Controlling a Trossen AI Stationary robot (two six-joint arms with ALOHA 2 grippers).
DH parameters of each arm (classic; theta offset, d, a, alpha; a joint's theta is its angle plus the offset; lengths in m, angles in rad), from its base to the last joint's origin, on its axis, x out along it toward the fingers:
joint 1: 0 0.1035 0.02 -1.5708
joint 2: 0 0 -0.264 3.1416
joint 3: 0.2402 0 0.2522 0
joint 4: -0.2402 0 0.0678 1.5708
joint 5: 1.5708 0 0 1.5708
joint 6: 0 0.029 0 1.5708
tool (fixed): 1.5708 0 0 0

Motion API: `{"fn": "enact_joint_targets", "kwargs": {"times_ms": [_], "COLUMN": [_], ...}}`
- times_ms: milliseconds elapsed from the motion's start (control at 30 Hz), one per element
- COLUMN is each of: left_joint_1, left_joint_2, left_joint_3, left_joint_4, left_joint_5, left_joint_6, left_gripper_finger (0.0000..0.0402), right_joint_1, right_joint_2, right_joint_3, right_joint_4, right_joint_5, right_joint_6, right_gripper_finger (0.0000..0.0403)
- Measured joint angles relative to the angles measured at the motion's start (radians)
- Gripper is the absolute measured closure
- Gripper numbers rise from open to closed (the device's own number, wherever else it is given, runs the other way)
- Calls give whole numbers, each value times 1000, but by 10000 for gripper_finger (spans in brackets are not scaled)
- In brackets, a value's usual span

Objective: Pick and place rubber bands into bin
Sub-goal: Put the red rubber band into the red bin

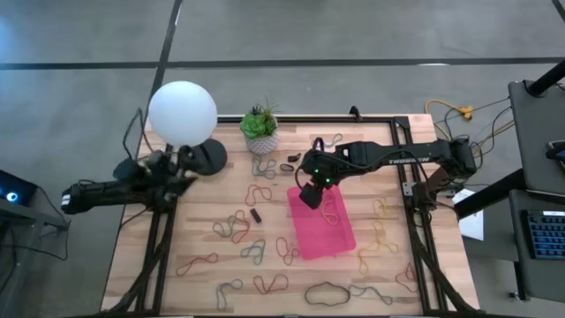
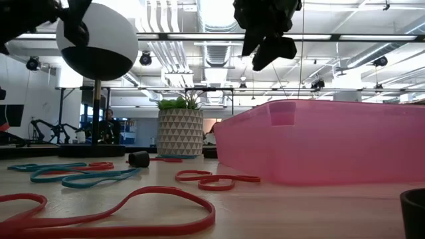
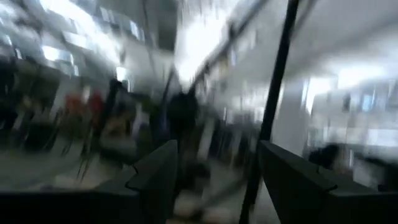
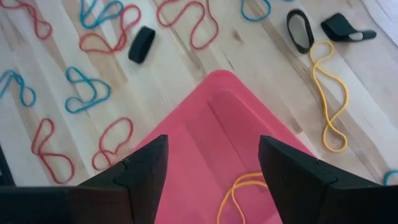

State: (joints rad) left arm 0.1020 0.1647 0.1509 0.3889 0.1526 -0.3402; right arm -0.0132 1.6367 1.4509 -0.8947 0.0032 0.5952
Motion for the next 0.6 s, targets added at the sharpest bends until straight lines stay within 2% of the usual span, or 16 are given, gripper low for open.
{"fn": "enact_joint_targets", "kwargs": {"times_ms": [133, 233, 300, 433, 533, 600], "left_joint_1": [-16, -45, -81, -205, -329, -418], "left_joint_2": [122, 208, 262, 345, 397, 430], "left_joint_3": [63, 68, 73, 105, 176, 230], "left_joint_4": [-197, -223, -221, -254, -388, -499], "left_joint_5": [172, 263, 269, 185, 47, -52], "left_joint_6": [6, 7, 7, 89, 186, 197], "left_gripper_finger": [192, 192, 192, 211, 241, 264], "right_joint_1": [0, 0, 0, 0, 0, 0], "right_joint_2": [0, 1, 1, 1, 1, 1], "right_joint_3": [0, 0, 0, 0, -1, -1], "right_joint_4": [-38, -63, -74, -99, -112, -117], "right_joint_5": [0, 0, 0, 0, 1, 6], "right_joint_6": [28, 36, 37, 38, 38, 37], "right_gripper_finger": [168, 168, 168, 168, 170, 170]}}
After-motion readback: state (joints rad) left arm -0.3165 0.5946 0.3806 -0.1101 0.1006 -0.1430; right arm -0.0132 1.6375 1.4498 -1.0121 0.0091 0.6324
